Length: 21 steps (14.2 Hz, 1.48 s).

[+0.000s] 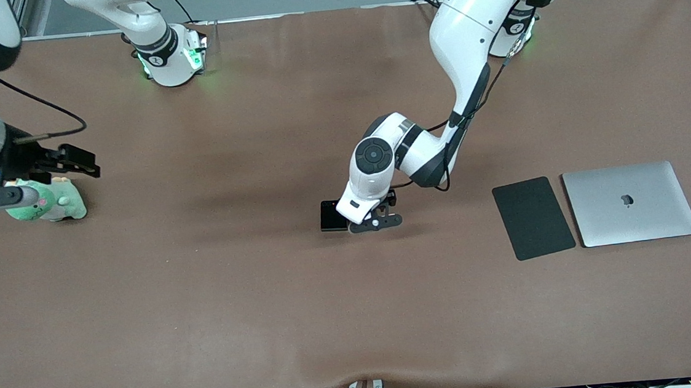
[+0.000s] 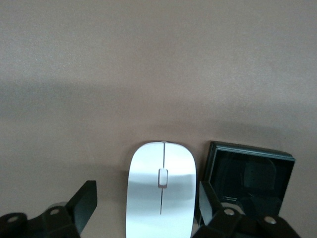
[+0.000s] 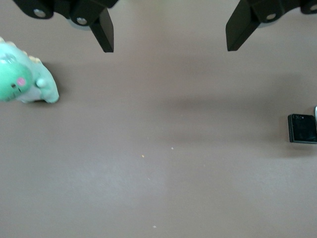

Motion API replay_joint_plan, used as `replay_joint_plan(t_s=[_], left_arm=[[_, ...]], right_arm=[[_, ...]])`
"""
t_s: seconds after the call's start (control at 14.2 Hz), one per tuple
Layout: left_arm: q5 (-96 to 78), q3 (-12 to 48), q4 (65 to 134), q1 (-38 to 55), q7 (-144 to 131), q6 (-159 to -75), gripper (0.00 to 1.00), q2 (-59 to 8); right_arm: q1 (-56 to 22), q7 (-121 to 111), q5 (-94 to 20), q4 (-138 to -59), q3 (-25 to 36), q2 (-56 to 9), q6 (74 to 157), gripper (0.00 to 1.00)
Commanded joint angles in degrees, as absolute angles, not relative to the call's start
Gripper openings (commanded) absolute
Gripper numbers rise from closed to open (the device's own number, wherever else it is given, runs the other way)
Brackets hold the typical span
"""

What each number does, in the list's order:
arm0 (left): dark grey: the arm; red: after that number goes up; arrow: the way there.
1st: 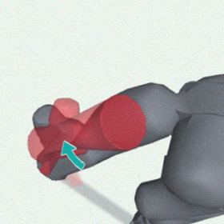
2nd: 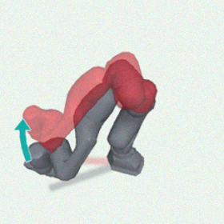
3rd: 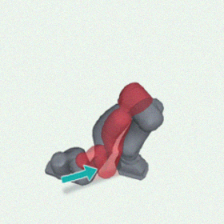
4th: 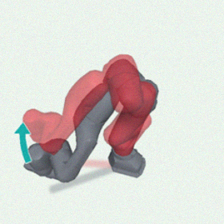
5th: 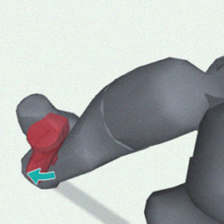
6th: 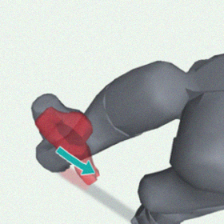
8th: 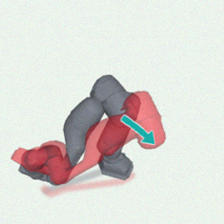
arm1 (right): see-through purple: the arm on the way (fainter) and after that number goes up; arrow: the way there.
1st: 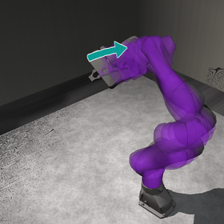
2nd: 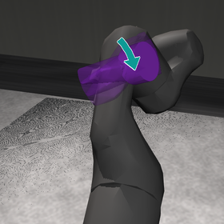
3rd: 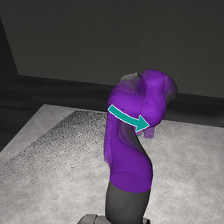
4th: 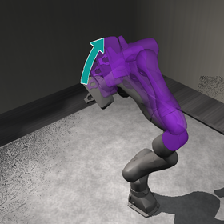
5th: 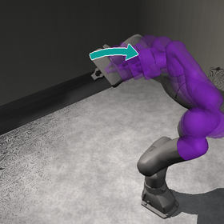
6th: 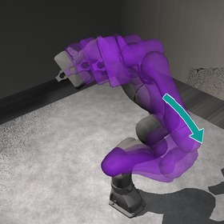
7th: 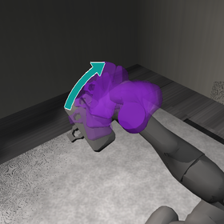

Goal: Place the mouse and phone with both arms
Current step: 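Grasp the white mouse with the left gripper while the right gripper reaches the phone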

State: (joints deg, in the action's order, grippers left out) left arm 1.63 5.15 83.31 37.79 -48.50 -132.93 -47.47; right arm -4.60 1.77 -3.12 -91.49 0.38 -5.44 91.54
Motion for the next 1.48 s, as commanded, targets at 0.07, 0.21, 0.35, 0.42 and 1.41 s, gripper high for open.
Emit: replay_joint_plan(t_s=[0.07,0.21,0.35,0.42,1.41], left_arm=[[2.81,4.39,80.60,39.29,-50.18,-133.76,0.90,-49.74],[2.81,4.39,80.51,39.37,-50.27,-134.21,0.90,-50.27],[2.90,4.22,80.51,39.72,-50.62,-134.21,0.89,-50.27],[2.99,4.13,80.68,39.73,-50.54,-134.21,0.89,-50.27],[4.22,4.13,81.04,39.90,-50.54,-133.77,0.72,-50.27]], right_arm=[[-9.04,6.57,-3.25,-90.70,0.35,-10.44,96.49,1.00],[-12.20,11.49,-3.25,-90.62,0.35,-13.26,100.96,1.00],[-14.84,15.36,-3.34,-90.62,0.35,-16.33,105.36,1.00],[-16.07,17.21,-3.34,-90.62,0.35,-17.83,107.21,1.00],[-20.56,22.68,-8.00,-91.14,0.35,-26.45,117.15,1.00]])
